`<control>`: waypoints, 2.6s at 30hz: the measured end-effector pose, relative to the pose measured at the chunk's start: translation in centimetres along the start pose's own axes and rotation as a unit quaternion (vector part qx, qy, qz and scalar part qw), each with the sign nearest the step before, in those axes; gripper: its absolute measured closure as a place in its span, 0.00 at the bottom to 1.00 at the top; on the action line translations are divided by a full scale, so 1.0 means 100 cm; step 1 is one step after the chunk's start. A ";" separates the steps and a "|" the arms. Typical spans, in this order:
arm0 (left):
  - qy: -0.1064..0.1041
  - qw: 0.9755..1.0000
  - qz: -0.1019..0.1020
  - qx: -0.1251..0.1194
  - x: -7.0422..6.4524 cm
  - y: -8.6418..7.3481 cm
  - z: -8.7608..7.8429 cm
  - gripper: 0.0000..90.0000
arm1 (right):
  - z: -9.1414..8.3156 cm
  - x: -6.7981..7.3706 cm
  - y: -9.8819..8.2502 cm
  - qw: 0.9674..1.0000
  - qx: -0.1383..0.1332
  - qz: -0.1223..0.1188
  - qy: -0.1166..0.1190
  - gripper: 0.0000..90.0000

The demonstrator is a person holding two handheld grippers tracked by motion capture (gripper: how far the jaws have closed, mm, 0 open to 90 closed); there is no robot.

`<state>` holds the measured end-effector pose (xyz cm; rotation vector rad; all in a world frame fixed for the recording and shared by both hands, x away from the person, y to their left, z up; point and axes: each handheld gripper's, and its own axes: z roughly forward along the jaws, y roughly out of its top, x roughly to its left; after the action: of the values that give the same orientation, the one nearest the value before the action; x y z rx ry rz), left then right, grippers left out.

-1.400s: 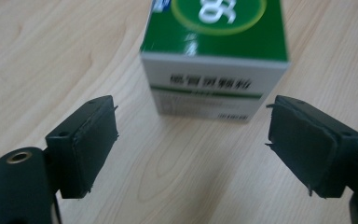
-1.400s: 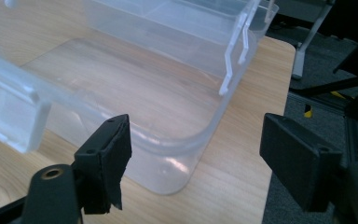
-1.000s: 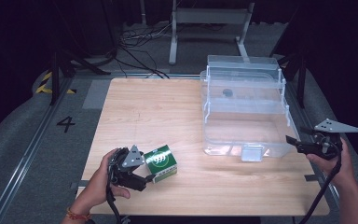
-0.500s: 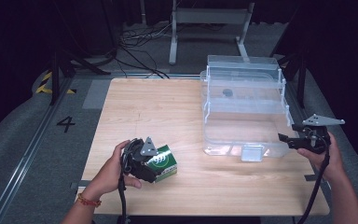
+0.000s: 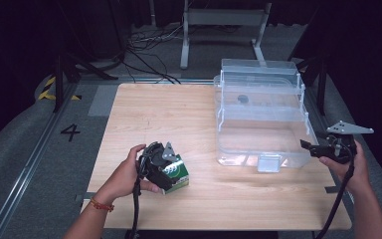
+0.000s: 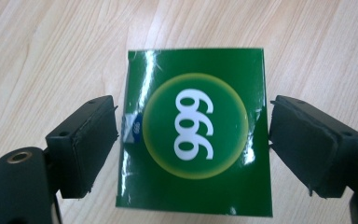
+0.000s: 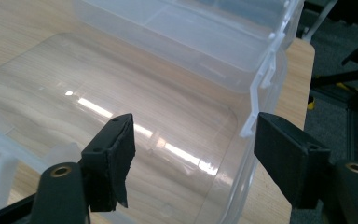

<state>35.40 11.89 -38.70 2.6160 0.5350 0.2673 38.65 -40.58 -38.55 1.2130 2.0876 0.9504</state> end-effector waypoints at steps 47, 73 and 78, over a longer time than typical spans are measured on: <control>-0.035 0.998 -0.001 0.054 0.017 0.012 0.019 0.11 | 0.034 -0.013 -0.015 0.998 0.050 0.042 0.021 0.29; -0.063 0.996 0.008 0.069 0.018 -0.001 0.036 0.17 | 0.042 0.008 -0.005 0.998 0.043 0.007 0.049 0.51; -0.061 0.995 0.016 0.074 0.016 -0.001 0.036 0.16 | 0.048 0.012 0.003 0.996 0.062 0.008 0.056 0.56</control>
<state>37.82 11.22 -41.76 2.7652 0.4880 0.0801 41.77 -37.94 -41.32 1.2654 2.2574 0.9255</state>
